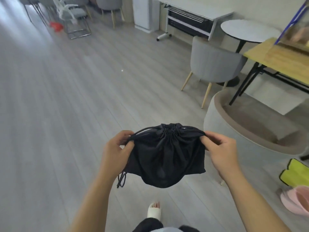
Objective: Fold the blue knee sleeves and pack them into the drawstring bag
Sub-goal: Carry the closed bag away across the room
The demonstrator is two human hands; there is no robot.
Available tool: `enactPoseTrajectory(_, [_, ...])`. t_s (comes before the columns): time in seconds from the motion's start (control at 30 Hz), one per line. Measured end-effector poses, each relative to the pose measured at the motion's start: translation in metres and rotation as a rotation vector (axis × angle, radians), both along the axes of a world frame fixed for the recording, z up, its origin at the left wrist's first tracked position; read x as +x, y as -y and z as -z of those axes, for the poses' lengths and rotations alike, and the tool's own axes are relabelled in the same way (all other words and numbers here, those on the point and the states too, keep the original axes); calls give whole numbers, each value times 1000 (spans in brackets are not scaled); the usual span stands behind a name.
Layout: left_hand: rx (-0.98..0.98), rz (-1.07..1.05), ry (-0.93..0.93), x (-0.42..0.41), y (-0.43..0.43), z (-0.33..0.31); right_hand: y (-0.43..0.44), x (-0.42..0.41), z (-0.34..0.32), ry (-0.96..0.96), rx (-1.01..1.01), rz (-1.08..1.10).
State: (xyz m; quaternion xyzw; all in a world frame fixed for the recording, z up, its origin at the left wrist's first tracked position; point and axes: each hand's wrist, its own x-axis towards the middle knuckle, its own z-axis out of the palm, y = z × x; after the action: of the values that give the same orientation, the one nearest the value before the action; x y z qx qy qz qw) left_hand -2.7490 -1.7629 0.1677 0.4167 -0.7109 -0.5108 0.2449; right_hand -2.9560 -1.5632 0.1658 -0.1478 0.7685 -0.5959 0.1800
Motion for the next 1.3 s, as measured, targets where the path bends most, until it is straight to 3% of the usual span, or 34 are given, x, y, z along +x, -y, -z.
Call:
enactPoseTrajectory(0.17, [-39,75,-43,-134,111,-12,90,-106,-17,-27,-80,75])
enactPoseTrajectory(0.37, [-95,113,-47,-307,250,13,228,-264,19,-71,-107,106])
enactPoseTrajectory(0.63, [-127,80,39,-502,454,4,447,-478,15,19,-204,44])
enactPoseTrajectory(0.97, [-84,36,-45,-732,711,36,707,-717,20,-121,-121,-43])
enactPoseTrajectory(1.3, [-117,330,-102,-1049,943,-5,883,-965,-22,-213,-117,205])
